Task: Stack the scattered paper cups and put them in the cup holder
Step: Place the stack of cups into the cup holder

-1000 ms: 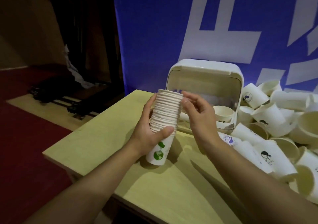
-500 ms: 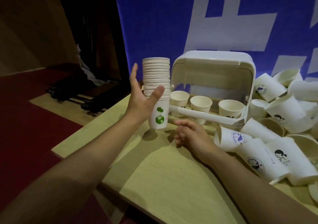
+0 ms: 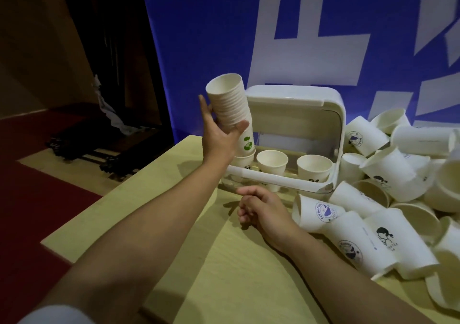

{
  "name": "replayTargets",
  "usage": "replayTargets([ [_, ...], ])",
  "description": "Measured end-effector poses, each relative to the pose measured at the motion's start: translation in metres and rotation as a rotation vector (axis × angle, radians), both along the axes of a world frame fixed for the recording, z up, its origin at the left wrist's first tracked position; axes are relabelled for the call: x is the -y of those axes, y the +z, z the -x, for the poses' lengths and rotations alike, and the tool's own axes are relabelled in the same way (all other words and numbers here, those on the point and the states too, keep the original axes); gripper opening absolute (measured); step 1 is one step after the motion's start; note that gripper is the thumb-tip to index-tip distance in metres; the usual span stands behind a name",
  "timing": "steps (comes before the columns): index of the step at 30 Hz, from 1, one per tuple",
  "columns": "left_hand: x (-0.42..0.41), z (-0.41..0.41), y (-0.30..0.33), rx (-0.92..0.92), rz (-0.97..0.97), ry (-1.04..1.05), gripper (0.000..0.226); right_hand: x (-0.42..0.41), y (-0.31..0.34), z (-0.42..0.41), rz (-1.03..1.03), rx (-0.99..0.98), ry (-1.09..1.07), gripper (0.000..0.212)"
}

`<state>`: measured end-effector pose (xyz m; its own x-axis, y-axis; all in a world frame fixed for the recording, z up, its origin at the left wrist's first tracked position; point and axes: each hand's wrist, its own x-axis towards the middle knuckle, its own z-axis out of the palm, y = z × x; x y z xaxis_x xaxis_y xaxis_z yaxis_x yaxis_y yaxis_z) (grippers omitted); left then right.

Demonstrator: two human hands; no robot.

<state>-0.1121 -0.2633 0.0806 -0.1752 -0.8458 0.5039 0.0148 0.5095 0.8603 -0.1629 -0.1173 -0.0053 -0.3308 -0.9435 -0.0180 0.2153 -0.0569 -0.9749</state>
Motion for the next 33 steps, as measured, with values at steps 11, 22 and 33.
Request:
replayTargets([
  [11,0.004,-0.002,-0.033,0.481,0.019,0.036,0.081,0.002,-0.001,0.001,0.012,-0.006,0.013,0.025],
  [22,-0.003,-0.015,-0.014,0.614,0.012,-0.046,0.088,0.000,-0.002,-0.001,0.021,-0.007,0.000,0.025],
  [33,-0.005,-0.009,0.008,0.664,0.298,0.041,0.054,0.000,-0.004,0.000,0.024,-0.033,-0.007,0.026],
])
